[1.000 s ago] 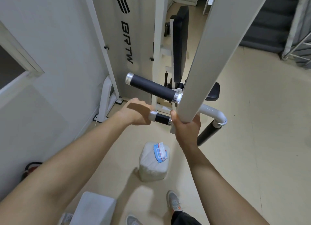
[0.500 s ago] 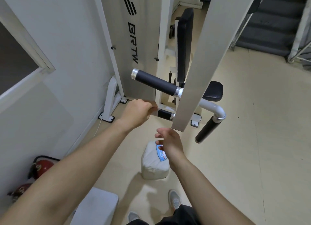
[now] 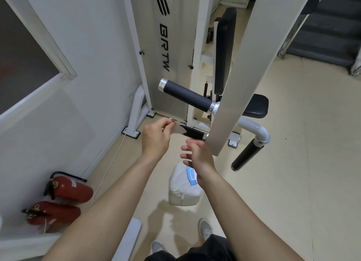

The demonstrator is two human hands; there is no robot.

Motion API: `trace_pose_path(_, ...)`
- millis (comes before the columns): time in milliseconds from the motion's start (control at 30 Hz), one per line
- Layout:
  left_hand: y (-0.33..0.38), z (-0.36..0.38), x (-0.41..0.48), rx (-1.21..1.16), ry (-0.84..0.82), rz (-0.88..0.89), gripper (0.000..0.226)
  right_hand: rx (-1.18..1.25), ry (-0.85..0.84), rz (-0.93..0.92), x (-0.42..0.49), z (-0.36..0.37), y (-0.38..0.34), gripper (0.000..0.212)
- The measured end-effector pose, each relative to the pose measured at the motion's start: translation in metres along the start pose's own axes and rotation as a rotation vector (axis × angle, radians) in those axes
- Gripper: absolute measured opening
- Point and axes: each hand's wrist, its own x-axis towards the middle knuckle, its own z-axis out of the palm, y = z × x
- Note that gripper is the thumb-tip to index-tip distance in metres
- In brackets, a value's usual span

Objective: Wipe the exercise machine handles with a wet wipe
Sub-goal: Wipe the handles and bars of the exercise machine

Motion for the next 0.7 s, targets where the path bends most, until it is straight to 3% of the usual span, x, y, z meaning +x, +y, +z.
trace_pose_path(267,0.011,-0.011,0.028,0.011,0.0,-0.043,0.016,-0.007,-0.05,-0.02,0.001,0.002,-0.006,0.018)
trace_pose_path(500,0.015,-0.047,0.037,-0.252,0.239,-0.198,0.013,-0.015,-0.049,-0.102,-0.006,0.005,-0.02,0.018)
trace_pose_path(600,0.014,-0.066,0.019,-0.489,0.084,-0.337,0.018,-0.052,-0.026,-0.212,-0.012,0.011,-0.026,0.031)
trace_pose_path(700,0.026,-0.085,-0.005,-0.865,-0.119,-0.47,0.031,-0.053,-0.165,-0.288,-0.019,0.022,-0.03,0.057)
